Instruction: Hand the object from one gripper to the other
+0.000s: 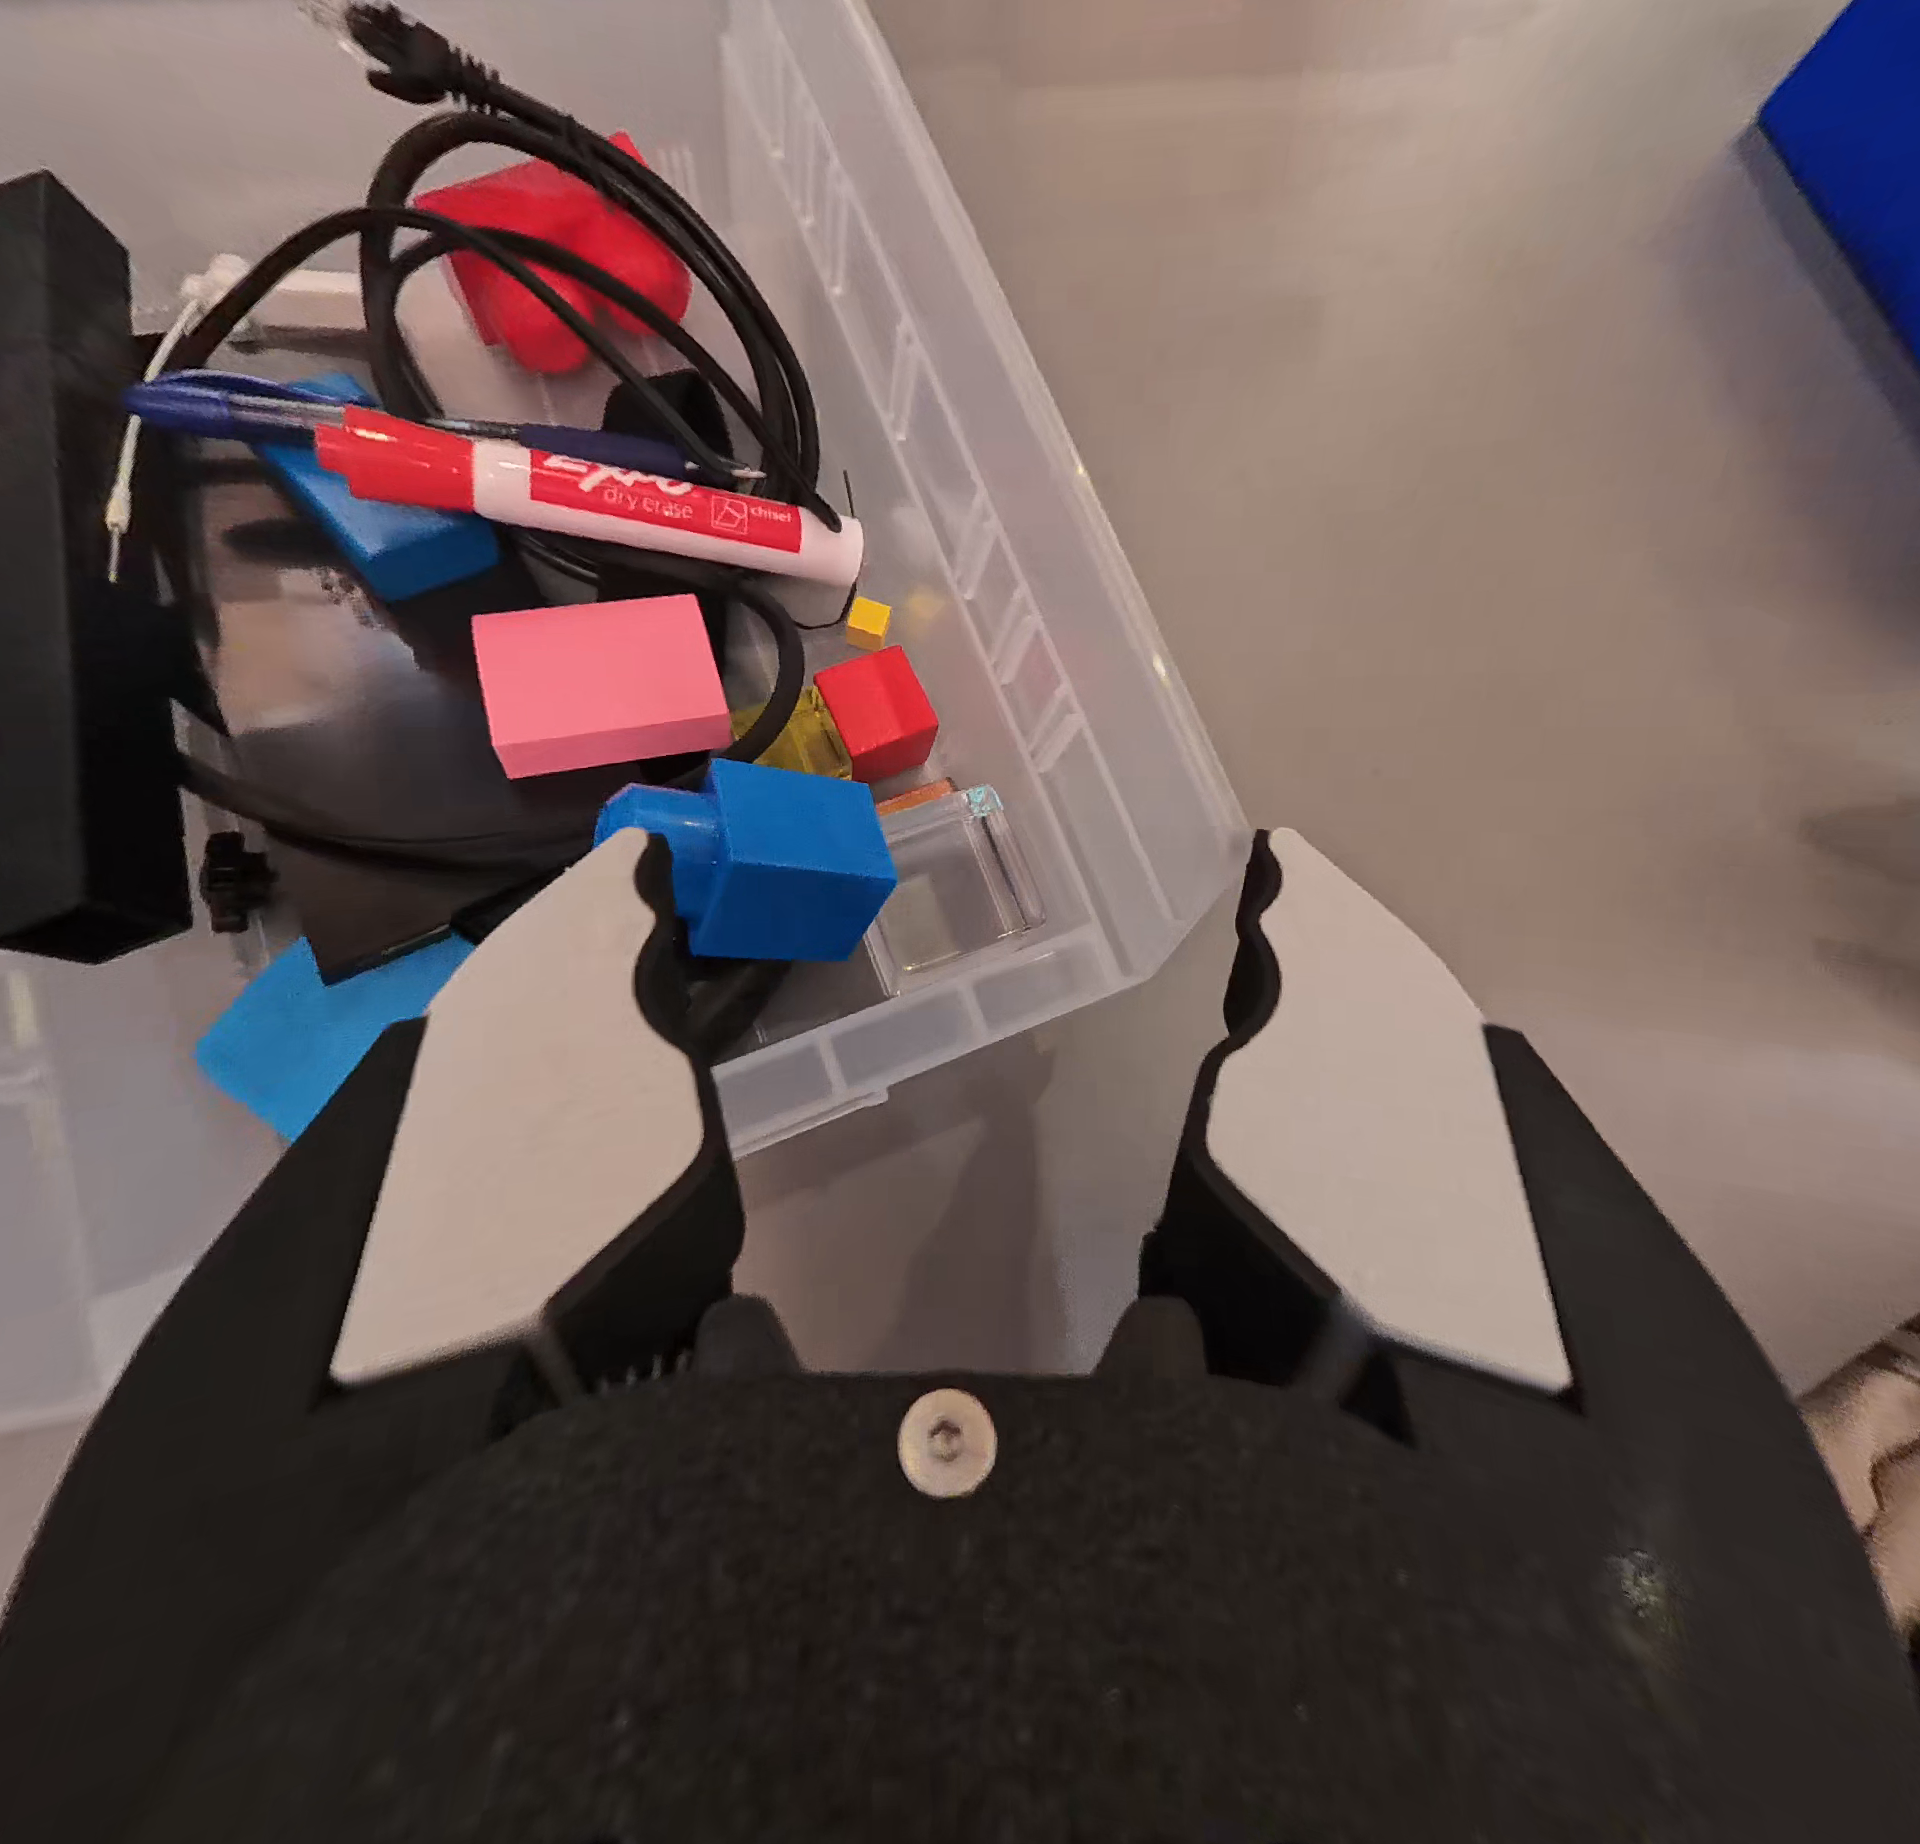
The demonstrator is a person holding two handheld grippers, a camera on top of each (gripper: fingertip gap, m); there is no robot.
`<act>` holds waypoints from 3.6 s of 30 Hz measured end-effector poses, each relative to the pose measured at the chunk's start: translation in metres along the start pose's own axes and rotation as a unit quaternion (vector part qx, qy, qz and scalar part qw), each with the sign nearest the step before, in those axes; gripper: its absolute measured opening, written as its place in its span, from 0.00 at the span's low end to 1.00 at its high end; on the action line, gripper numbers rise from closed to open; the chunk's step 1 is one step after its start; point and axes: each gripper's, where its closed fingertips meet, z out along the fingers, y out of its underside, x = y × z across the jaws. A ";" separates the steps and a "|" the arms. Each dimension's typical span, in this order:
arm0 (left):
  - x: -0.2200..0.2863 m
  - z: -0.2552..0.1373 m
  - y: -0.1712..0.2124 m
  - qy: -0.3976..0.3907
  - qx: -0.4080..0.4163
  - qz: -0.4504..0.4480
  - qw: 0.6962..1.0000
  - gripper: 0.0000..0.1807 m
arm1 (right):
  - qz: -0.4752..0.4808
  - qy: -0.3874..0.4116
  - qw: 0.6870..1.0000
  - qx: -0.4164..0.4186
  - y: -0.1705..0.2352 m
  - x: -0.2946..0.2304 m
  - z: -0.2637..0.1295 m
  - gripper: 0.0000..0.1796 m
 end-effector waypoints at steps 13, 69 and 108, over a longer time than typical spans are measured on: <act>-0.041 -0.004 0.008 -0.029 -0.057 0.069 0.996 0.45 | 0.004 0.004 1.000 -0.018 0.009 0.005 0.004 0.19; 0.250 0.015 -0.087 0.211 0.067 0.517 0.827 0.43 | 0.208 -0.359 0.910 0.008 -0.087 -0.023 0.061 0.20; 0.268 0.003 -0.036 0.273 0.060 0.614 0.738 0.19 | 0.069 -0.459 0.799 -0.383 -0.050 -0.050 0.027 0.21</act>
